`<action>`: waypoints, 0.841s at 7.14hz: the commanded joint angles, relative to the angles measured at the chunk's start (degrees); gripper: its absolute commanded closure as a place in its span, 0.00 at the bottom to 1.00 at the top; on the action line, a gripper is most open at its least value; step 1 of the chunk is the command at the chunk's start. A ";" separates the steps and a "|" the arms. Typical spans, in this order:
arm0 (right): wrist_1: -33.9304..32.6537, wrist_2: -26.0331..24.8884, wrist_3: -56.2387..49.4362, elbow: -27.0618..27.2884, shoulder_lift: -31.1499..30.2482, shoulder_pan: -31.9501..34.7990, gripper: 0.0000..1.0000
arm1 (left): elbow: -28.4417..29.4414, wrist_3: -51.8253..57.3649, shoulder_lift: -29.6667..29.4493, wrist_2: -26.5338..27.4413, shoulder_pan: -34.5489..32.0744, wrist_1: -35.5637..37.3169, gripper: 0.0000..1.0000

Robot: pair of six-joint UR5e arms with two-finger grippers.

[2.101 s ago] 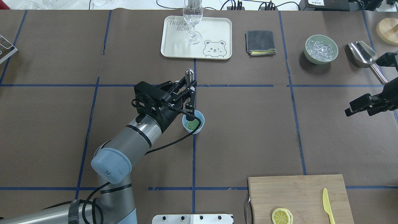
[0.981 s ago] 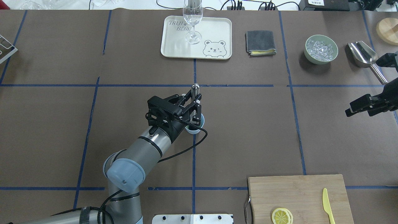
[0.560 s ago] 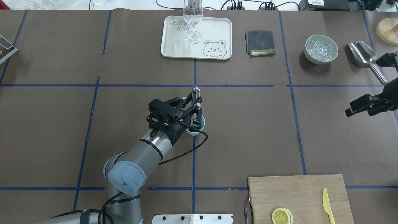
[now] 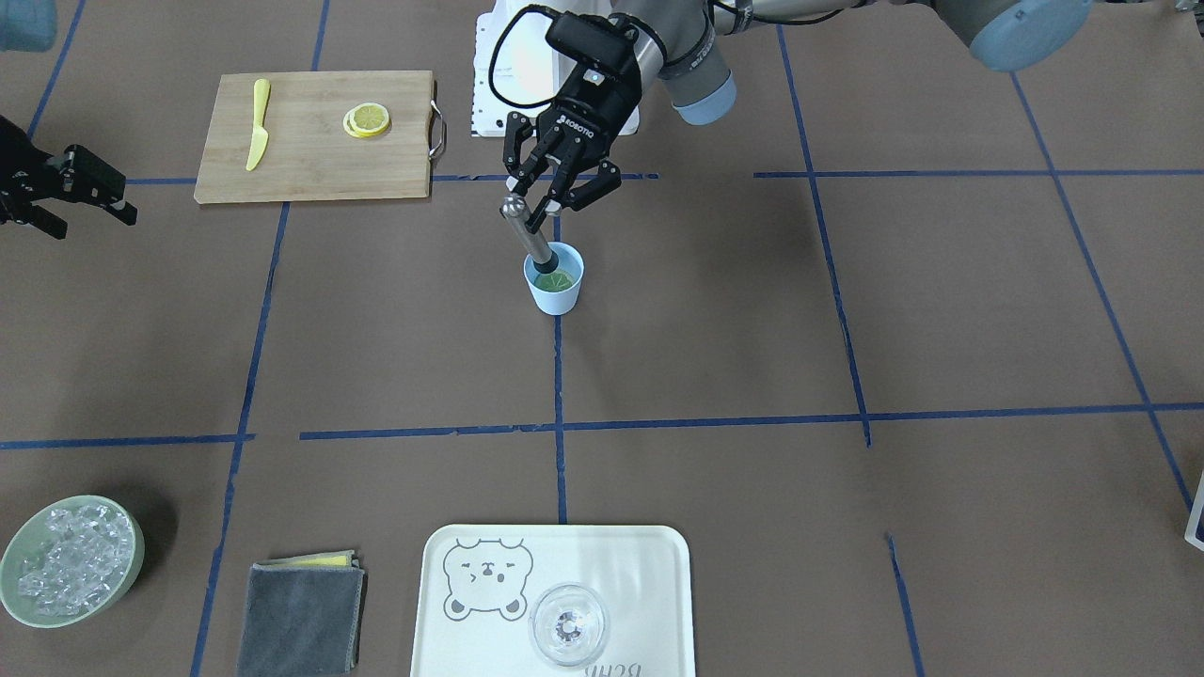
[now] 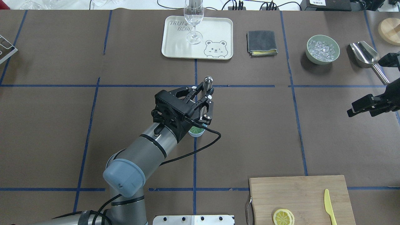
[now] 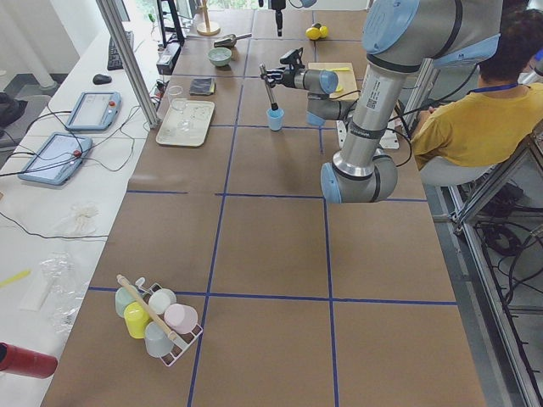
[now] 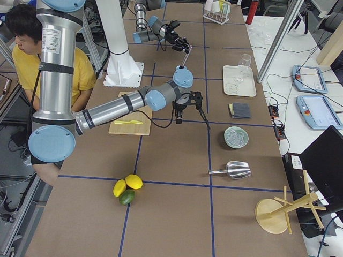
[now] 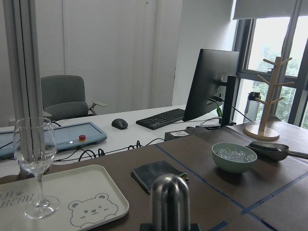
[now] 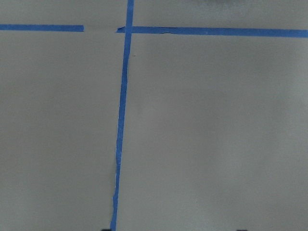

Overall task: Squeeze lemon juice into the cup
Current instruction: 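Lift the muddler out of the cup and carry it back with the left gripper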

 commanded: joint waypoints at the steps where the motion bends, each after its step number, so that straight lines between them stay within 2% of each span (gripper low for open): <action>1: 0.00 -0.03 0.00 -0.06 -0.10 0.00 0.11 | -8.49 0.48 -0.49 -14.12 -7.45 13.74 1.00; 3: 0.17 -0.03 0.00 0.02 -0.53 0.00 0.11 | -13.10 -10.29 -0.49 -22.87 -12.30 36.21 1.00; 4: 0.26 -0.03 0.00 0.02 -0.71 0.00 0.11 | -14.42 -14.69 -0.31 -36.58 -18.24 45.90 1.00; 5: 0.26 -0.03 0.00 0.02 -0.80 0.00 0.11 | -14.35 -29.53 0.65 -52.99 -24.31 52.96 1.00; 6: 0.35 -0.03 0.00 0.02 -0.80 0.00 0.11 | -14.69 -32.64 6.22 -65.16 -29.50 53.73 1.00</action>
